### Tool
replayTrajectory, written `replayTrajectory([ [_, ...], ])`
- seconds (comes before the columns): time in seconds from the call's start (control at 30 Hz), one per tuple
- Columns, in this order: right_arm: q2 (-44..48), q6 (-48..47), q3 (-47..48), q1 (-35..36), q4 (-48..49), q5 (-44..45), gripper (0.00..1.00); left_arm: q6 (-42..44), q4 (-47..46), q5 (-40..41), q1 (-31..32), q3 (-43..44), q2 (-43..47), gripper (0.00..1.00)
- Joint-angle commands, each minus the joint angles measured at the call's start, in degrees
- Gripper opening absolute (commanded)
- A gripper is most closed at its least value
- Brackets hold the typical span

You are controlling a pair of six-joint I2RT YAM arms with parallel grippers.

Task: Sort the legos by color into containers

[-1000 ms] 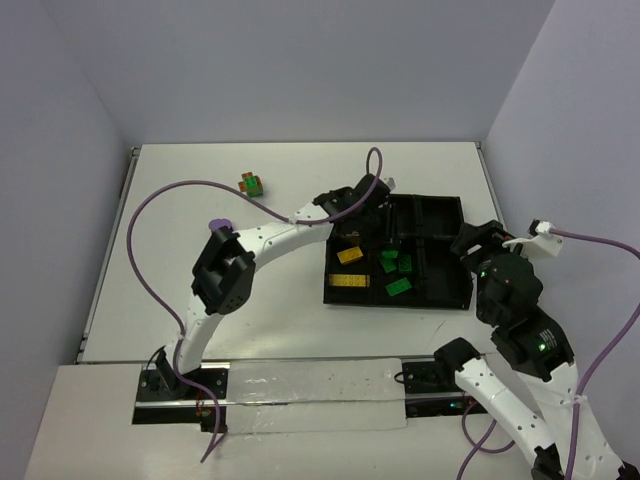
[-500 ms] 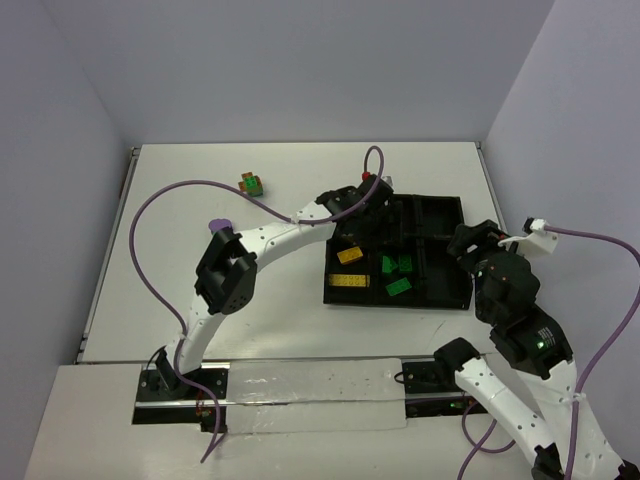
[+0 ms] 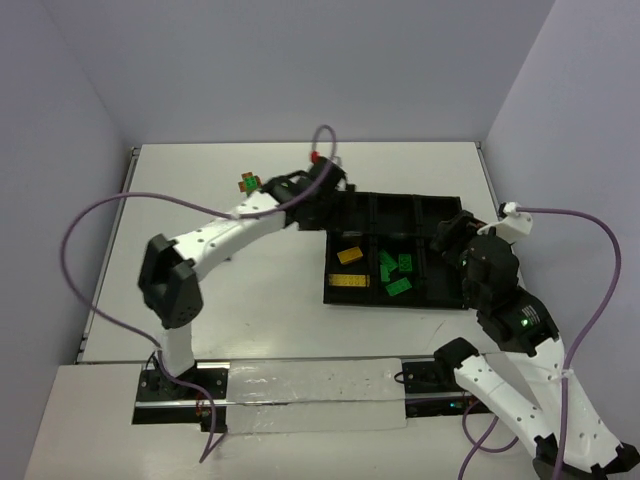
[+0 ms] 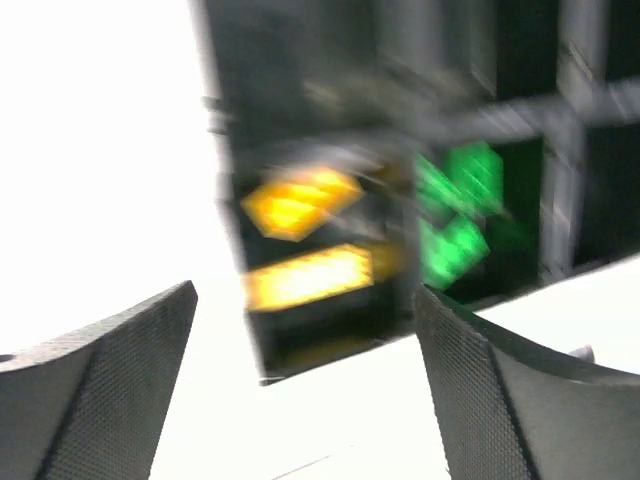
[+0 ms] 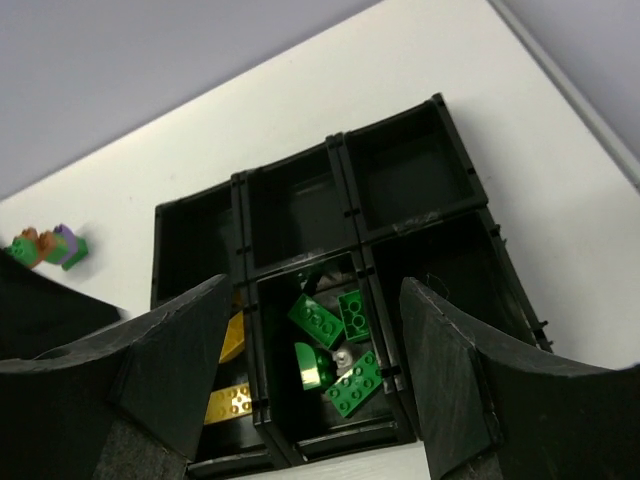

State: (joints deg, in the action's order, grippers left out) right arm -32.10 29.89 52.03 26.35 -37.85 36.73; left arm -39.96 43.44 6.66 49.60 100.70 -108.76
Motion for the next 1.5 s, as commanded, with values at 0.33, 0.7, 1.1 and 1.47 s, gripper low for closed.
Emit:
replayTrajectory([
  [0.33,-6.9,-0.8,-0.2,-0.2,6.2,-5.6,0.76,7.1,2.9,14.1,-26.7,-25.8,17.8,0.99],
  [0.7,-6.6,-1.1,-0.9,-0.2,6.2,-6.0,0.77,8.9,-1.2,23.4,-30.2,-27.9,7.9,0.99],
  [1.1,-6.9,-0.9,-0.6,-0.2,6.5,-6.3,0.77,14.0,-8.0,14.7,-34.6,-29.0,2.0,0.83],
  [1.47,-6.3,-0.7,-0.9,-0.2,6.5,-6.7,0.77,12.7,-8.3,12.6,-34.7,-28.5,1.2,0.33],
])
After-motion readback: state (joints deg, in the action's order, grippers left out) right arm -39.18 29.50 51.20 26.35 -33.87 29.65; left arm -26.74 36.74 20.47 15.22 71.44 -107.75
